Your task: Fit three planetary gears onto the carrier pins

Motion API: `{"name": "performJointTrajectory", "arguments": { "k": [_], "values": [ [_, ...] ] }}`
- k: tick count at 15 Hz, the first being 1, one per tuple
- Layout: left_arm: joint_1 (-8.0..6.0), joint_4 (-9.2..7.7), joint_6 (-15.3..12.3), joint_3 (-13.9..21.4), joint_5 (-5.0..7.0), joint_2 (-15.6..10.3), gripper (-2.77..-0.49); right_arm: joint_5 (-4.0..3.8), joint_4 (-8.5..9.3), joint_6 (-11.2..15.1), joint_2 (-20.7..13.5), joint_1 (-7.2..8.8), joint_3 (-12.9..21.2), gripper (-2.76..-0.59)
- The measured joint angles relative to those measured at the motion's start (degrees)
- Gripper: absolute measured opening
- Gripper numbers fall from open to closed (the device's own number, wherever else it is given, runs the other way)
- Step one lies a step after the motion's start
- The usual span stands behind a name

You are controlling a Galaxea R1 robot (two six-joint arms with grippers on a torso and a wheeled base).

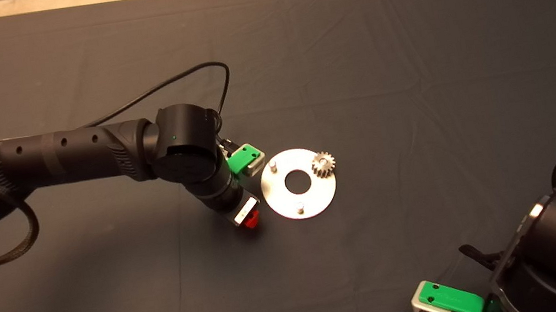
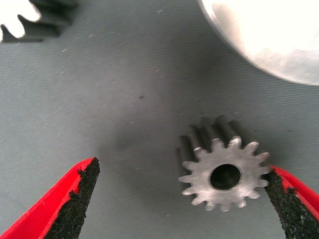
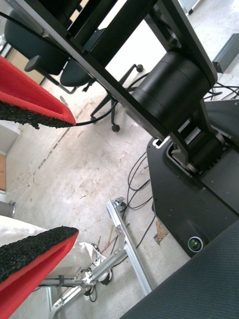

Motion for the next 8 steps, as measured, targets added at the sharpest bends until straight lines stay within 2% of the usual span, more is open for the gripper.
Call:
{"name": "performJointTrajectory", "arguments": {
  "k": [1,5,6,8],
  "values": [
    [0.02,0.00,0.13,-0.07,-0.02,-0.05,-1.01,0.00,0.00,0.00,-0.02,0.00,0.00,-1.91],
    [0.43,0.02,0.13,-0.07,-0.41,-0.77,-1.02,0.02,0.00,0.00,-0.02,0.00,0.09,-1.91],
    [0.62,0.02,0.13,-0.05,-0.66,-1.05,-1.11,0.02,0.00,0.00,-0.02,0.02,0.11,-1.91],
    [0.96,0.06,0.13,-0.07,-0.47,-1.65,-1.15,0.00,0.00,0.00,0.00,0.02,0.20,-1.91]
  ]
}}
